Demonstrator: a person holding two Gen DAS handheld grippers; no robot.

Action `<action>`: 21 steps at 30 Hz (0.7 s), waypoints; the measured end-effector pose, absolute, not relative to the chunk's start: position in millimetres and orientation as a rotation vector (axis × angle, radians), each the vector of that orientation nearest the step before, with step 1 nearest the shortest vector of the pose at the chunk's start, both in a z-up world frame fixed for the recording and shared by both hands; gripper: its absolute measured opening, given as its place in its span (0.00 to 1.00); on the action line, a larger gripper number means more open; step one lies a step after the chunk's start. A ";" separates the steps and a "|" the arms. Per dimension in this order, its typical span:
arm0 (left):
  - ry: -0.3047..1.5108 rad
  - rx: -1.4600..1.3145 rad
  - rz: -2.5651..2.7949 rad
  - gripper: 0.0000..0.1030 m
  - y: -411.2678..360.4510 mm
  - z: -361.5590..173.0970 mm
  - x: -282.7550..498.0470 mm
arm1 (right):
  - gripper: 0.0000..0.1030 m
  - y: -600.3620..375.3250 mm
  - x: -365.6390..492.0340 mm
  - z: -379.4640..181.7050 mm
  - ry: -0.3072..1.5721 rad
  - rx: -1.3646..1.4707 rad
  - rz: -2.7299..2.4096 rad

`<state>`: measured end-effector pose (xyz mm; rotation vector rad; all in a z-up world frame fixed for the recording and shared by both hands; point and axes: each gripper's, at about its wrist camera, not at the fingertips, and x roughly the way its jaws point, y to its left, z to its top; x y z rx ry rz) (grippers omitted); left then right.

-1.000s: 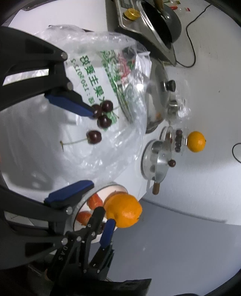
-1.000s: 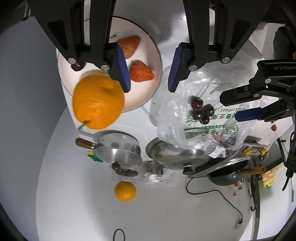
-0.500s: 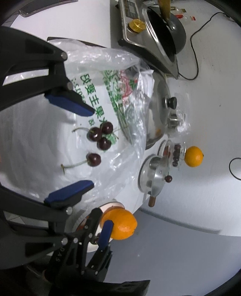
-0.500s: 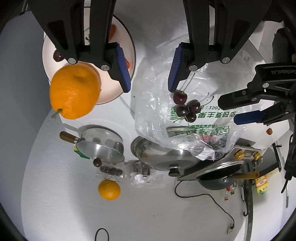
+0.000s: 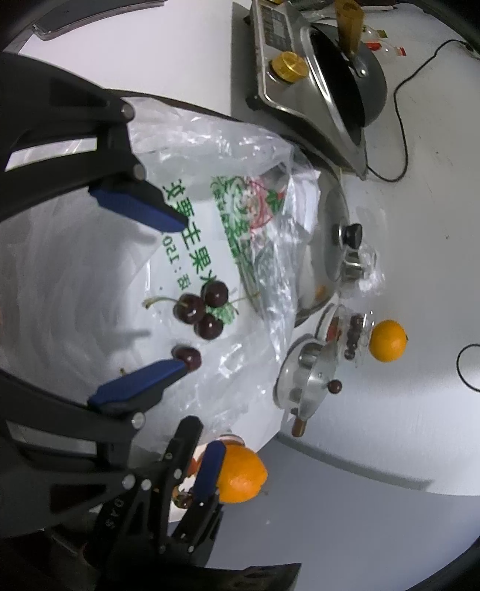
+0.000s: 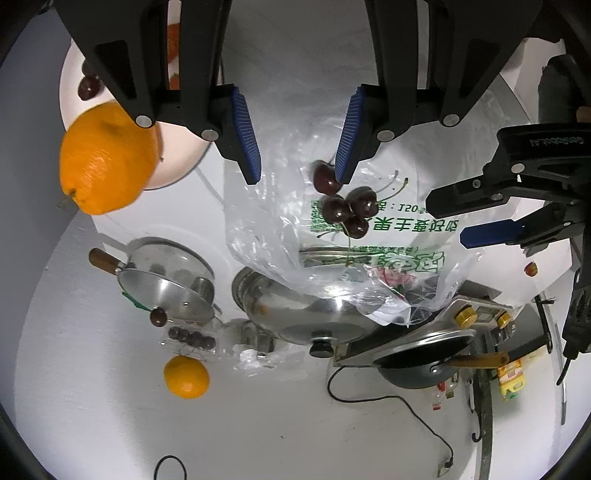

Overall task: Organize fruits
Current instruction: 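Move both grippers back to the cherries on the plastic bag, then grasp a dark cherry with the right gripper while the left gripper grasps another cherry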

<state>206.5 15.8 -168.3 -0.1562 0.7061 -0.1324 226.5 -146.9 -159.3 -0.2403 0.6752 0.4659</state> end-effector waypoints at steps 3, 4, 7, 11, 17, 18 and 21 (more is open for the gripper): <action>0.715 -0.161 -0.123 0.71 21.5 -172.7 209.8 | 0.43 -139.5 230.1 -160.4 0.677 -0.240 0.480; 0.716 -0.162 -0.122 0.71 22.0 -173.1 210.3 | 0.43 -137.8 230.3 -160.8 0.677 -0.241 0.484; 0.718 -0.165 -0.116 0.71 25.5 -175.2 212.1 | 0.43 -130.9 232.9 -162.3 0.679 -0.244 0.500; 0.726 -0.169 -0.107 0.71 30.2 -179.1 214.5 | 0.43 -123.1 237.9 -166.3 0.689 -0.247 0.515; 0.738 -0.171 -0.107 0.71 32.3 -184.2 220.8 | 0.43 -116.3 245.3 -175.0 0.710 -0.252 0.527; 0.740 -0.172 -0.109 0.71 32.5 -185.1 222.5 | 0.43 -115.7 246.4 -176.9 0.714 -0.252 0.528; 0.745 -0.173 -0.109 0.71 33.0 -186.8 226.4 | 0.43 -113.2 251.0 -182.4 0.728 -0.253 0.530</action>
